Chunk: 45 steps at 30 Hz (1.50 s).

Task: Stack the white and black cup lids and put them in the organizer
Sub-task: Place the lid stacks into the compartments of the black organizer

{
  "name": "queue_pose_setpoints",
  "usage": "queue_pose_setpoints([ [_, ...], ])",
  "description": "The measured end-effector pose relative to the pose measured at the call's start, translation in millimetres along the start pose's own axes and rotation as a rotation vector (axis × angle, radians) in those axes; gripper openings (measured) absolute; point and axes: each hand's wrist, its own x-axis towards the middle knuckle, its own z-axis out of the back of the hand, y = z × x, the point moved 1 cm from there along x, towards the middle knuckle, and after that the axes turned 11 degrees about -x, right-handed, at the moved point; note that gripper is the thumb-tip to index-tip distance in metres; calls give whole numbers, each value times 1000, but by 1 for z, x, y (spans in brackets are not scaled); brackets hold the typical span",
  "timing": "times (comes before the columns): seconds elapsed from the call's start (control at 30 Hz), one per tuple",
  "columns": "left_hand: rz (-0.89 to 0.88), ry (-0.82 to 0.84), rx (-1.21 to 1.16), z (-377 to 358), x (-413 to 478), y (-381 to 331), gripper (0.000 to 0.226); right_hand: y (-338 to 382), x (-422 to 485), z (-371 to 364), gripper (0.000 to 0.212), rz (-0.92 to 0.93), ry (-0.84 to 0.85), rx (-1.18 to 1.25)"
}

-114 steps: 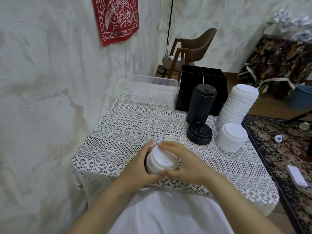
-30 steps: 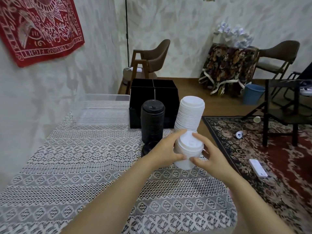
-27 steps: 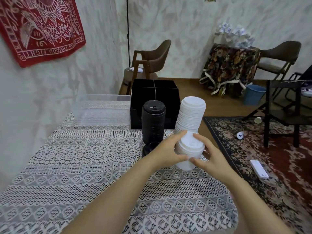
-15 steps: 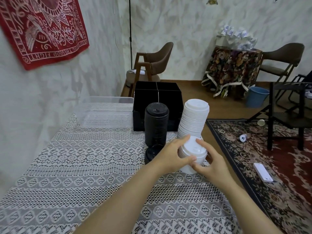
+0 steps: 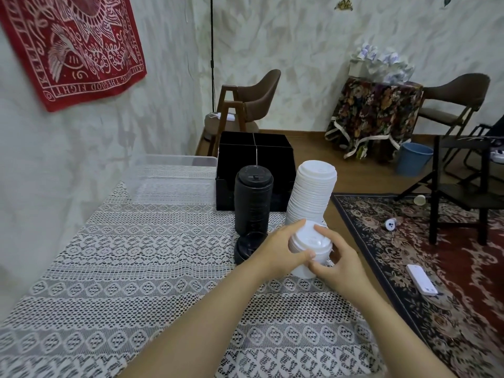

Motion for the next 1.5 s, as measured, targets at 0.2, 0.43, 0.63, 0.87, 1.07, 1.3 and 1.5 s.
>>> queue_pose_setpoints([
  [0.2,-16,-30,41,-4,-13,-5,75,5,-1,0,67,0,12,-50],
  [0.43,-63,-166,157,9,-51,0,58,15,-7,6,88,9,42,-165],
  [0.63,-18,-320,145,28,-85,9,47,27,-40,-4,81,61,-165,-384],
  [0.87,115,-365,-7,36,-101,12,49,38,-59,-12,70,-64,-170,-243],
  [1.07,106,-470,-67,25,-102,7,37,55,-51,-8,61,-435,-126,309],
  [1.3,289,-281,-482,-21,-61,-20,33,55,-25,-5,40,-479,-72,464],
  [1.5,378,-317,-650,-43,-16,-13,43,42,-10,-10,40,-570,-34,484],
])
